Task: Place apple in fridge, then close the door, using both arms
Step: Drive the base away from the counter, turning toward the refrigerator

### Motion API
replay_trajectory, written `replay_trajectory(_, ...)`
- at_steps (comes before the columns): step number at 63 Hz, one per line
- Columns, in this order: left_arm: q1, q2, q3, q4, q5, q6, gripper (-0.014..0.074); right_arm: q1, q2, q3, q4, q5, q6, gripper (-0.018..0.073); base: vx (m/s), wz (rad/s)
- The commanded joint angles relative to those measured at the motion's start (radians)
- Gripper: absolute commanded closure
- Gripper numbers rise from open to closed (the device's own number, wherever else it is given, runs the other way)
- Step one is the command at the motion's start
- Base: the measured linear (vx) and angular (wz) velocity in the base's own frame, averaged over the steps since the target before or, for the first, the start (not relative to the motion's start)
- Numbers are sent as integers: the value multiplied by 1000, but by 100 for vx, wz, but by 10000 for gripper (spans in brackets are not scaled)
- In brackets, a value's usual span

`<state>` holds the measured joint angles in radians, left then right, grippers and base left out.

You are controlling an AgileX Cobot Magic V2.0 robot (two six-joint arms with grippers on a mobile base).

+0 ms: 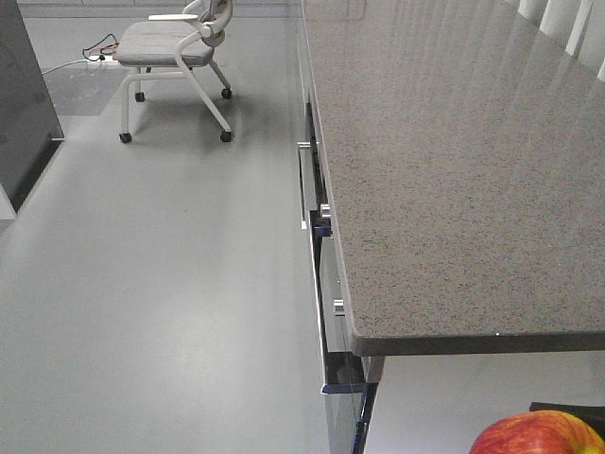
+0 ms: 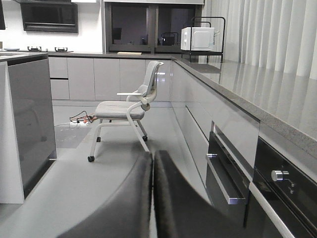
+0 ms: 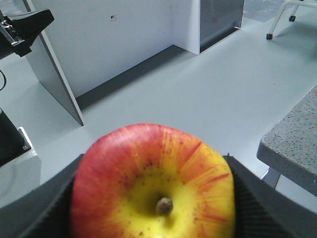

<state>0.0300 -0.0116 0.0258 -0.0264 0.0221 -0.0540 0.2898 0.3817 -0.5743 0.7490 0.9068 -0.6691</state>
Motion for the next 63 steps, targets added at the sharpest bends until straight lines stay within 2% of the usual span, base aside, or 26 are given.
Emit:
replay_trajectory(1,-7,-15,21,-2,-72,-6,603,1,9,-27,48,-55,-2,196,0,0)
replay_trajectory(63,-7,-15,21,-2,-72,-6,603,1,9,-27,49,-54,-2,196,0,3)
